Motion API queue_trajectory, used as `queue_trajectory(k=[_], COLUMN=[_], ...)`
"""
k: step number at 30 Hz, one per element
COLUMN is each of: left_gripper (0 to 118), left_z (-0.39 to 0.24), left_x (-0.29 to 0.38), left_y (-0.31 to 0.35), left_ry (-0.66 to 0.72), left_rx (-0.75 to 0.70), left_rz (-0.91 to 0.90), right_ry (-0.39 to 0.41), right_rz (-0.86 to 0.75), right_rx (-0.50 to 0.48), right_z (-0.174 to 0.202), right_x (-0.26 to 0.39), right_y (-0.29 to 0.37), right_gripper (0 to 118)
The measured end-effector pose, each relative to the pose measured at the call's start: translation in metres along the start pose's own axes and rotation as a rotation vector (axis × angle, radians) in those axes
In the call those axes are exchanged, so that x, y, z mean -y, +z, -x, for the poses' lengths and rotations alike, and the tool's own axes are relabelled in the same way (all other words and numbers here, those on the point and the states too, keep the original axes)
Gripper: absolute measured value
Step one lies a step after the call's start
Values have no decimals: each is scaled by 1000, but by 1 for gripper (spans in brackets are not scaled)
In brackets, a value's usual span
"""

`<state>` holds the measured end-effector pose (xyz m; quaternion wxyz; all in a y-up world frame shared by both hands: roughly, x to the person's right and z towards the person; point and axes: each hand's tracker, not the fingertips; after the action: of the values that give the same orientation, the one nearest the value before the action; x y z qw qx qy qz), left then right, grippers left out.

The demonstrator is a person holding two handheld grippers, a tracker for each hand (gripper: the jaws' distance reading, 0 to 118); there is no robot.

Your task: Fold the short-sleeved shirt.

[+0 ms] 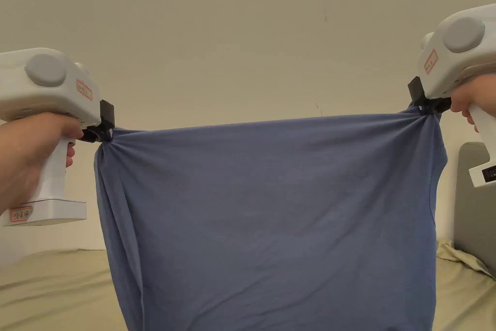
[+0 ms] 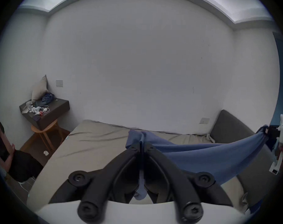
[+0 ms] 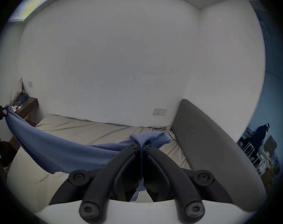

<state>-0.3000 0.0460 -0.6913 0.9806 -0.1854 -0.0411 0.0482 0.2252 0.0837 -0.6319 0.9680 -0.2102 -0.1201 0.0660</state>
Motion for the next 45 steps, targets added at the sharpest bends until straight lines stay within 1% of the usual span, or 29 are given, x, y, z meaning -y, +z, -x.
queue_trajectory(k=[4, 6, 8, 9, 11, 13, 14, 16, 18, 19, 21, 23, 24, 27, 29, 30, 31, 33, 34, 36, 41, 43, 45], left_gripper=[1, 1, 1, 1, 1, 1, 1, 1, 1, 1, 1, 1, 1, 1, 1, 1, 1, 1, 1, 1, 1, 1, 1], left_z=[1, 3, 8, 11, 17, 23, 25, 27, 27, 29, 42, 51, 55, 69, 76, 80, 85, 92, 96, 100, 106, 108, 113], left_x=[31, 58, 92, 112, 157, 204, 227, 279, 329, 353, 389, 415, 425, 440, 442, 445, 445, 446, 449, 456, 485, 498, 514], left_y=[-36, -58, -84, -99, -125, -147, -155, -166, -166, -164, -169, -153, -141, -98, -63, -46, -30, 1, 15, 41, 102, 125, 140], left_ry=[5, 15, 19, 25, 42, 68, 74, 81, 103, 117, 140, 164, 175, 111, 116, 148, 163, 185, 204, 201, 162, 139, 126], left_rx=[-10, -18, -16, -17, -29, -31, -18, -25, -2, 3, 2, 32, 58, 110, 123, 150, 167, 191, 206, 201, 226, 236, 216], left_rz=[40, 93, 145, 159, 255, 334, 314, 392, 471, 501, 541, 556, 566, 563, 541, 573, 566, 547, 562, 561, 627, 634, 655], right_ry=[22, 45, 62, 54, 54, 77, 75, 13, -73, -89, -93, -103, -122, -139, -133, -127, -136, -187, -192, -178, -101, -35, -1], right_rz=[22, 70, 112, 128, 198, 248, 262, 335, 397, 427, 465, 494, 504, 521, 512, 511, 510, 528, 542, 551, 599, 594, 621], right_rx=[-12, -18, -28, -35, -77, -90, -96, -145, -208, -205, -225, -242, -256, -276, -283, -288, -293, -307, -317, -317, -325, -319, -330], right_z=[17, 28, 39, 44, 56, 69, 74, 84, 85, 84, 80, 70, 62, 42, 32, 26, 24, 14, 11, 7, 7, 11, 15], right_x=[31, 56, 88, 107, 150, 196, 219, 268, 314, 338, 379, 413, 430, 468, 485, 492, 498, 509, 514, 524, 552, 565, 578], right_y=[-39, -65, -93, -107, -130, -153, -162, -169, -176, -181, -176, -167, -158, -121, -92, -77, -58, -31, -17, 11, 68, 89, 102], right_gripper=[4, 4, 4, 4, 4, 4, 4, 4, 4, 4, 4, 4, 4, 4, 4, 4, 4, 4, 4, 4, 4, 4, 4])
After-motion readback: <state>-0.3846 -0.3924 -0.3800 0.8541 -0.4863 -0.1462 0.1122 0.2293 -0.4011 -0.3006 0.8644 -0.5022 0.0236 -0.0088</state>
